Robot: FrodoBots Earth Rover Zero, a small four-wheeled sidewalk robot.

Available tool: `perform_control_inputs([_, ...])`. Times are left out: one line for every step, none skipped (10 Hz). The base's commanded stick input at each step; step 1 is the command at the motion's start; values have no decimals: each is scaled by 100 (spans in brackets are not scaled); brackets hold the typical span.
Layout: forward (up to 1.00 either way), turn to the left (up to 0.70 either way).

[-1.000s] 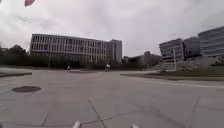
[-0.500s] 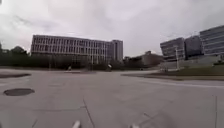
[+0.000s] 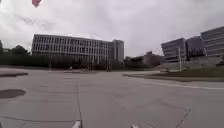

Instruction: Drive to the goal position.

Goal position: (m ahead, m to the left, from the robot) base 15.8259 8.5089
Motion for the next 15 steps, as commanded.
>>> perform_control_inputs([70,0])
perform_control_inputs([70,0])
perform_control_inputs([70,0])
perform_control_inputs([70,0])
perform_control_inputs([70,0])
perform_control_inputs([70,0])
perform_control_inputs([70,0])
perform_control_inputs([70,5])
perform_control_inputs([70,31])
perform_control_inputs([70,35])
perform_control_inputs([70,35])
perform_control_inputs([70,16])
perform_control_inputs([70,5])
perform_control_inputs([70,0])
perform_control_inputs([70,0])
